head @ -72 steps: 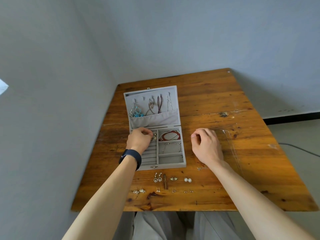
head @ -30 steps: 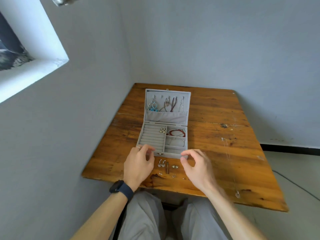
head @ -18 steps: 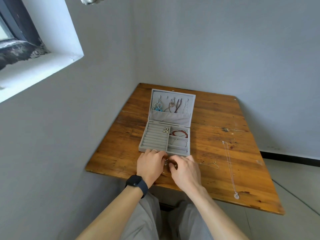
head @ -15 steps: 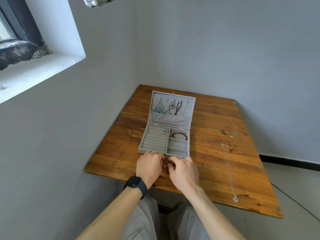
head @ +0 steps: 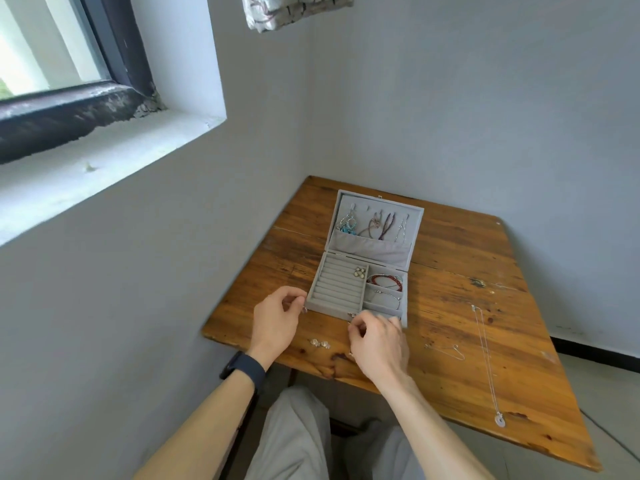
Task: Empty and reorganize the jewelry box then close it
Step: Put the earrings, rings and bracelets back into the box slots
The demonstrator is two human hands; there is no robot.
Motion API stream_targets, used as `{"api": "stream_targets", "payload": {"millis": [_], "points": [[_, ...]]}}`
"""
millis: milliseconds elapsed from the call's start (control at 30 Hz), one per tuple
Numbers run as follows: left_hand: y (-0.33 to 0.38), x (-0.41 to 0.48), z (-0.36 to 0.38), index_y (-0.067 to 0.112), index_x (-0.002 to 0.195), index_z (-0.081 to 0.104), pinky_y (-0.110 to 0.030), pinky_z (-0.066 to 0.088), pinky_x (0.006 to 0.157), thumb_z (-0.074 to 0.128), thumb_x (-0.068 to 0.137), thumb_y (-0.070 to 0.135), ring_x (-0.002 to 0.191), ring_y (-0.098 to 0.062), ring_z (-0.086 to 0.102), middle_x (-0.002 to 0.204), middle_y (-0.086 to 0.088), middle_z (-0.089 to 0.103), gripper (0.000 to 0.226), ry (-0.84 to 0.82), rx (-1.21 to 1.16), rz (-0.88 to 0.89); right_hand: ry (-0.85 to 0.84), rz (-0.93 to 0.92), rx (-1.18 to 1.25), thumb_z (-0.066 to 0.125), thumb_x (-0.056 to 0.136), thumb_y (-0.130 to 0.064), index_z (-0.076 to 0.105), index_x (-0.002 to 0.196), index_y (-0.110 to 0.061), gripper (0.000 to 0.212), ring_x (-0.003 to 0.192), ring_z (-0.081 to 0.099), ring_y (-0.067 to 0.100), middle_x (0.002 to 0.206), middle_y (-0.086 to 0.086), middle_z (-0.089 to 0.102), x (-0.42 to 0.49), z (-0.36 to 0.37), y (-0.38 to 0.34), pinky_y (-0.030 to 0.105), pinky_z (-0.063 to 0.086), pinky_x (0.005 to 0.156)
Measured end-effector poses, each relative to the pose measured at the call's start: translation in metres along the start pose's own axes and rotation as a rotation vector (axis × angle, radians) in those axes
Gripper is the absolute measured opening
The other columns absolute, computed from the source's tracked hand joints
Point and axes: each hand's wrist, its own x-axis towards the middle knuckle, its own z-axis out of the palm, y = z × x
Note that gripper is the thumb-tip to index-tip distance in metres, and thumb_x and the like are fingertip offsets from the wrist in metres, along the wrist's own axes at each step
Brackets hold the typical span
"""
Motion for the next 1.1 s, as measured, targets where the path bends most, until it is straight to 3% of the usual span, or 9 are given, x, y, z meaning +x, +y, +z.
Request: {"api": "stream_targets", "payload": {"millis": [133,333,433,633,867,1100], "points": [[-0.014,0.006,-0.007,0.037,0.097,0.066,-0.001,0.037,0.071,0.061,0.097,0.025,0.092,0.013,0.056,0.094,0.022,0.067,0.013,0.060,-0.063,-0.098,-0.019,-0.038,0.225,0.060,0.096,-0.034,0.060,0.097,-0.032,0.003,0.093,0.056,0.007,0.092,-0.015,0.063,0.011,-0.010,-0.001,0.018,0.045,0.071],[-0.031,0.017,0.001,0.039,0.096,0.063,-0.016,0.044,0.083,0.060,0.098,0.023,0.094,0.006,0.060,0.088,0.019,0.069,0.016,0.123,-0.139,-0.165,0.052,-0.113,0.347,0.066,0.093,-0.028,0.061,0.096,-0.034,0.008,0.080,0.062,-0.006,0.082,-0.020,0.065,0.044,-0.028,-0.013,0.003,0.042,0.059],[-0.040,0.016,0.004,0.039,0.098,0.064,-0.008,0.041,0.074,0.059,0.098,0.027,0.092,0.005,0.061,0.089,0.022,0.068,0.013,0.170,-0.091,-0.166,0.013,-0.135,0.347,0.067,0.093,-0.026,0.066,0.095,-0.035,0.009,0.082,0.061,-0.011,0.082,-0.022,0.067,0.062,-0.030,-0.016,0.000,0.042,0.063],[-0.046,0.018,0.010,0.042,0.103,0.065,-0.015,0.044,0.073,0.056,0.099,0.034,0.091,0.001,0.062,0.097,0.019,0.069,0.013,0.193,-0.042,-0.170,-0.070,-0.116,0.300,0.067,0.092,-0.035,0.072,0.092,-0.034,0.005,0.083,0.062,-0.008,0.080,-0.021,0.070,0.095,-0.021,-0.018,0.009,0.043,0.067],[-0.044,0.017,0.009,0.045,0.101,0.061,-0.006,0.039,0.065,0.057,0.099,0.034,0.086,0.002,0.060,0.094,0.022,0.066,0.012,0.194,-0.030,-0.157,-0.118,-0.124,0.177,0.061,0.096,-0.033,0.072,0.097,-0.028,0.012,0.089,0.063,0.011,0.083,-0.018,0.065,0.129,-0.002,-0.021,0.025,0.044,0.074],[-0.047,0.017,0.011,0.041,0.104,0.065,-0.019,0.048,0.068,0.057,0.098,0.034,0.083,0.000,0.061,0.095,0.021,0.067,0.012,0.187,0.013,-0.149,-0.131,-0.143,0.071,0.062,0.097,-0.029,0.075,0.102,-0.020,0.017,0.093,0.067,0.019,0.093,-0.003,0.075,0.149,0.012,-0.030,0.031,0.051,0.080]]}}
